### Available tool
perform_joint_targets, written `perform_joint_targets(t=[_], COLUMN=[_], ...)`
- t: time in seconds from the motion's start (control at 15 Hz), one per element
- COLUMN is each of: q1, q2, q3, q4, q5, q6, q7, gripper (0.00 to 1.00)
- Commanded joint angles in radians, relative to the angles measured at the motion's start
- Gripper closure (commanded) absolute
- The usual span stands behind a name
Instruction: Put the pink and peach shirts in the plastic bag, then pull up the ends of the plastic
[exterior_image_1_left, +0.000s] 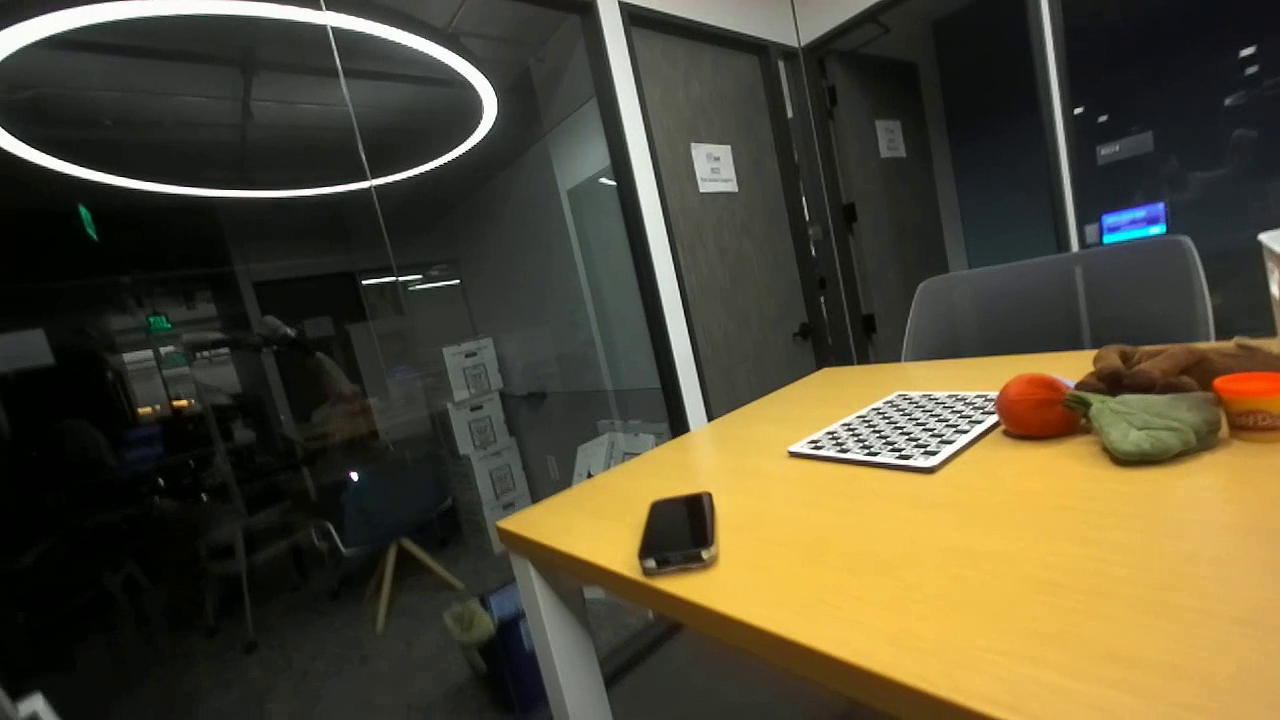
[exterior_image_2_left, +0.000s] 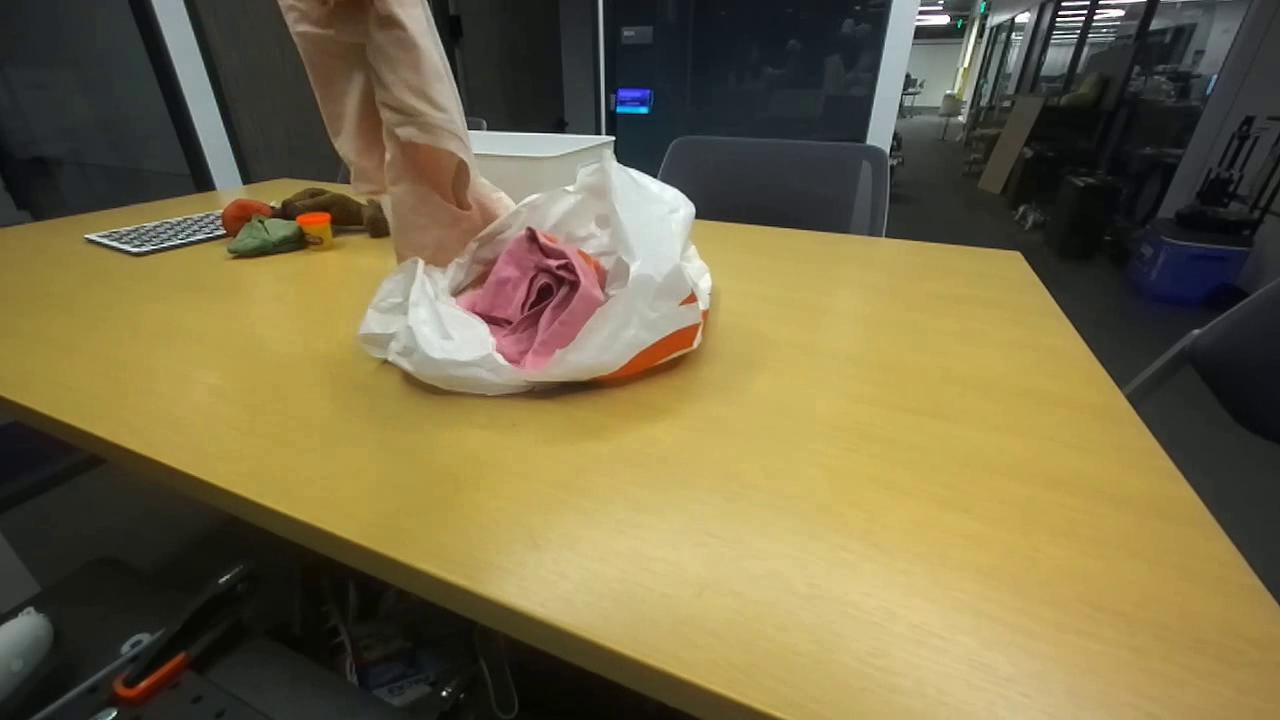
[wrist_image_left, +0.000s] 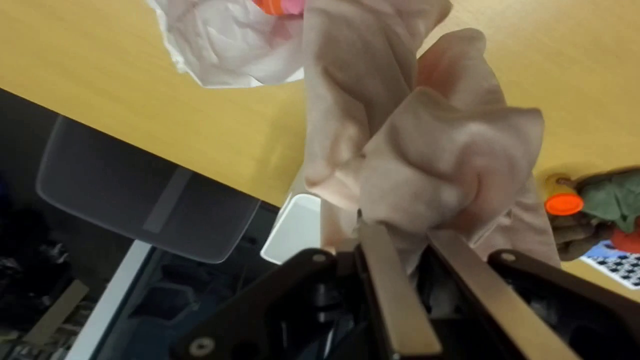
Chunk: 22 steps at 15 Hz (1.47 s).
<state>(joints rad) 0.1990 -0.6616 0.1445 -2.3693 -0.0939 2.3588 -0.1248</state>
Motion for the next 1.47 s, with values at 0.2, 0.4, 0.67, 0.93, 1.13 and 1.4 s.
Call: perform_joint_targets(t=[0.2, 0.4, 0.67, 0.93, 1.13, 1.4], q1=[-0.128, -0.207, -0.112, -0.036, -0.020, -0.023], q2=[-0.376, -0.435, -0.396, -0.322, -0.277, -0.158], q3=[-0.068, -0.111, -0.139, -0.127, -0.117, -0.102], q4=[-0.044, -0.061, -0.163, -0.241, -0.252, -0.285], q5=[-0.026, -0.085, -0.049, -0.031, -0.048, -0.052], q6=[-0.128, -0.079, -0.018, 0.074, 0.097, 0.113], q7=[0.079, 0.053, -0.031, -0.066, -0.079, -0.073], gripper=[0.92, 0.92, 0.92, 0.92, 0.93, 0.93])
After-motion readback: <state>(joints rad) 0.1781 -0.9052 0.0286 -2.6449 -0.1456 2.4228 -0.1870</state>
